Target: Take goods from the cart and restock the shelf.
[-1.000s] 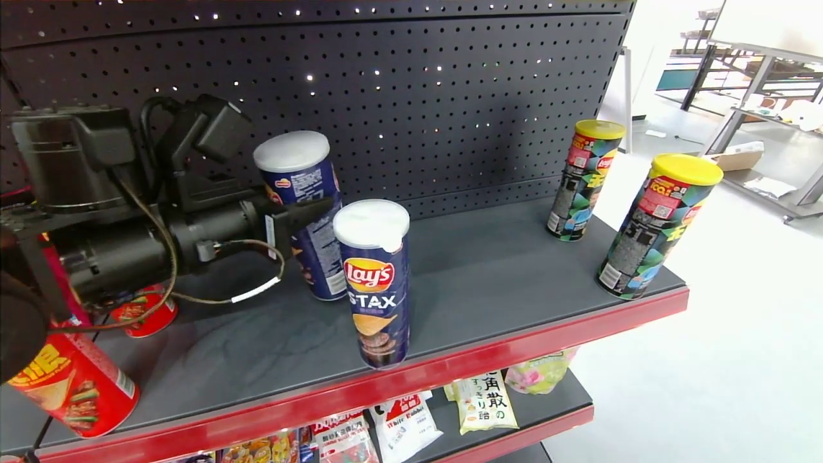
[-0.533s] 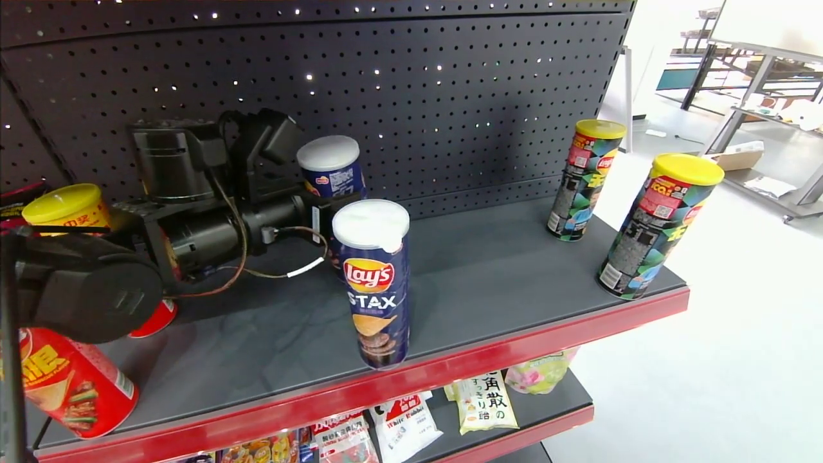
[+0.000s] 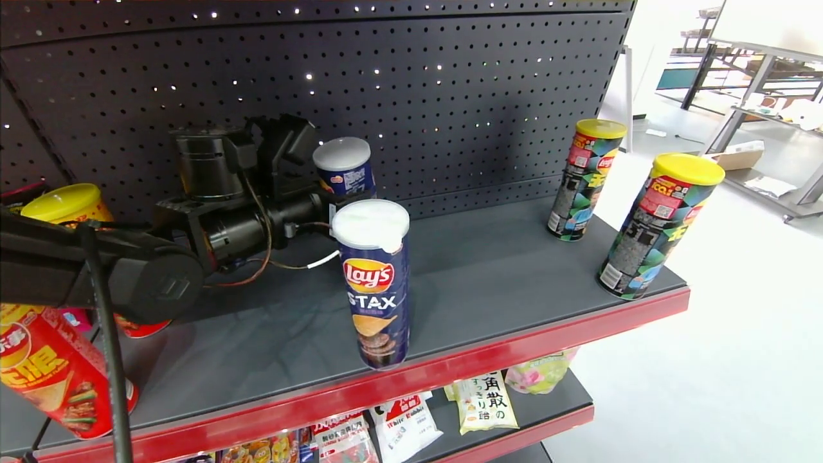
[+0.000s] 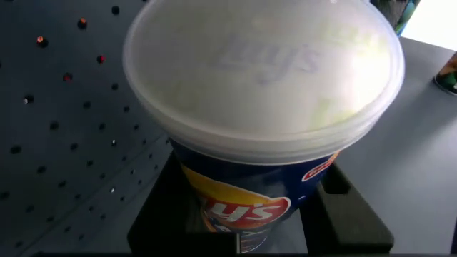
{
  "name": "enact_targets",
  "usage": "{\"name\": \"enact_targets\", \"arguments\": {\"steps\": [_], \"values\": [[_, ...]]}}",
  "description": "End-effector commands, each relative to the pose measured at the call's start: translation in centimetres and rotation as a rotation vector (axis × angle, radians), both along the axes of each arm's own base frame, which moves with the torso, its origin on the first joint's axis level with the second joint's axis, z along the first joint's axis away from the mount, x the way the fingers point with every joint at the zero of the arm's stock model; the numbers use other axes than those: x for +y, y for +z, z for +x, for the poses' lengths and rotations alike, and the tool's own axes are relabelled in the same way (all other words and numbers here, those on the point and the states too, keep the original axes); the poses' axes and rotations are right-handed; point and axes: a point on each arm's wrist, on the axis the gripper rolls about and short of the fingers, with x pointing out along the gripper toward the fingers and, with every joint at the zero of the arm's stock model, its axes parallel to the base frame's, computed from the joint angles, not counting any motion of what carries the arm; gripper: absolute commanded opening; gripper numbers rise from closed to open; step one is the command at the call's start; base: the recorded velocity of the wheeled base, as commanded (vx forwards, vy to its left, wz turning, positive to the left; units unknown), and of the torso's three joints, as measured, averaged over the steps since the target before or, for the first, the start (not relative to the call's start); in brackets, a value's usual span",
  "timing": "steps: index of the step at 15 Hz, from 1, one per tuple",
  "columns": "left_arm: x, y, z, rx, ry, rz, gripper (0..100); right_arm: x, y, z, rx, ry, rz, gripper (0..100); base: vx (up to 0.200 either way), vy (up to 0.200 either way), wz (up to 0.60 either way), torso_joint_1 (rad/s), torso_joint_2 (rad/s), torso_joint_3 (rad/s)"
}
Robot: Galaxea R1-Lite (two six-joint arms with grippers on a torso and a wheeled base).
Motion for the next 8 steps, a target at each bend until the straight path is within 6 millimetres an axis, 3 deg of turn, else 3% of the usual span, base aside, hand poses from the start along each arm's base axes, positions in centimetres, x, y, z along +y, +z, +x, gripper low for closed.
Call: {"name": "enact_targets", "arguments": {"steps": [1, 8], "values": [[-0.06, -0.31, 0.17, 0.011, 0.000, 0.004, 0, 0.00, 0.00, 0.01, 0.001, 0.000, -0.001, 100, 0.000, 0.000, 0.00, 0.000, 0.00, 0.000], [-0.16, -0.41, 0.25, 0.017, 0.001, 0.001, 0, 0.00, 0.00, 0.01, 0.001, 0.000, -0.001, 100, 0.000, 0.000, 0.00, 0.000, 0.00, 0.000]]}}
